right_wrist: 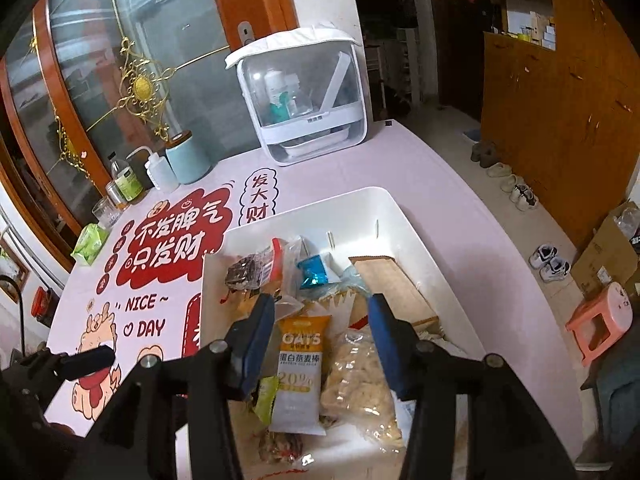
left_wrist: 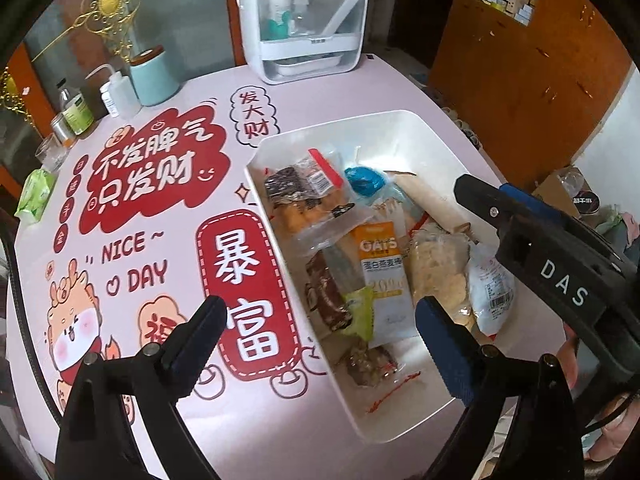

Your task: Organize snacks

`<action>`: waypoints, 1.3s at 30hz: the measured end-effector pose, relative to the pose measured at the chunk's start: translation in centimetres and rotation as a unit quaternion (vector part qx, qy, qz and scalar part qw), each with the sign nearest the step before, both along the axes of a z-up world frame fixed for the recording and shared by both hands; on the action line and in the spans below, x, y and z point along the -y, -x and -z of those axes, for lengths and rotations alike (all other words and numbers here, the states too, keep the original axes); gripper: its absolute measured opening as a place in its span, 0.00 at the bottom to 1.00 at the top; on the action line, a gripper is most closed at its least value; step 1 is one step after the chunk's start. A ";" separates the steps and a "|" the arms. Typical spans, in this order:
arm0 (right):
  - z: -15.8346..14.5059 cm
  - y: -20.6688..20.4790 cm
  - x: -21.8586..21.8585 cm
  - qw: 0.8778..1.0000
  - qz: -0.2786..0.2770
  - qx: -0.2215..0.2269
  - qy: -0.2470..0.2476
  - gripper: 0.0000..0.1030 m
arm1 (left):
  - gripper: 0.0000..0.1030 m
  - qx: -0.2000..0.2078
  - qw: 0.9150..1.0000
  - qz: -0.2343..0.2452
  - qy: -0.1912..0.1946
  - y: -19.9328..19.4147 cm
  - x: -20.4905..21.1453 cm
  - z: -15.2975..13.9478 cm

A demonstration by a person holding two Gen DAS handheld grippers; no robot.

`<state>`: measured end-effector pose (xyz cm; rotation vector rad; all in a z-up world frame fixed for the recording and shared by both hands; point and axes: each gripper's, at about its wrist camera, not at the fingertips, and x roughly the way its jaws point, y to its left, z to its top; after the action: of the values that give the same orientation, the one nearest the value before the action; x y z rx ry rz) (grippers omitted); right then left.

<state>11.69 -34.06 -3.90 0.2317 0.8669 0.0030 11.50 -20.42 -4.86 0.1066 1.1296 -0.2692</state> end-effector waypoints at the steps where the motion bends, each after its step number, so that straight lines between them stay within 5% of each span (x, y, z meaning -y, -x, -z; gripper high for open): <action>1: 0.0 0.1 -0.2 1.000 0.001 -0.001 -0.002 0.48 | 0.92 0.001 1.000 -0.001 0.000 0.1 -0.4 -0.1; 34: -5.6 10.1 -15.4 0.998 -0.058 -0.021 -0.010 0.49 | 0.92 0.069 0.993 -0.099 -0.014 7.8 -19.2 -7.1; 39: -6.2 10.9 -16.4 0.999 -0.052 -0.013 0.009 0.60 | 0.92 0.078 0.989 -0.122 -0.024 9.1 -20.5 -7.5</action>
<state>0.75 -17.64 2.33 0.1697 0.9038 0.0901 2.44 0.12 2.69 0.0316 0.9832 -0.0154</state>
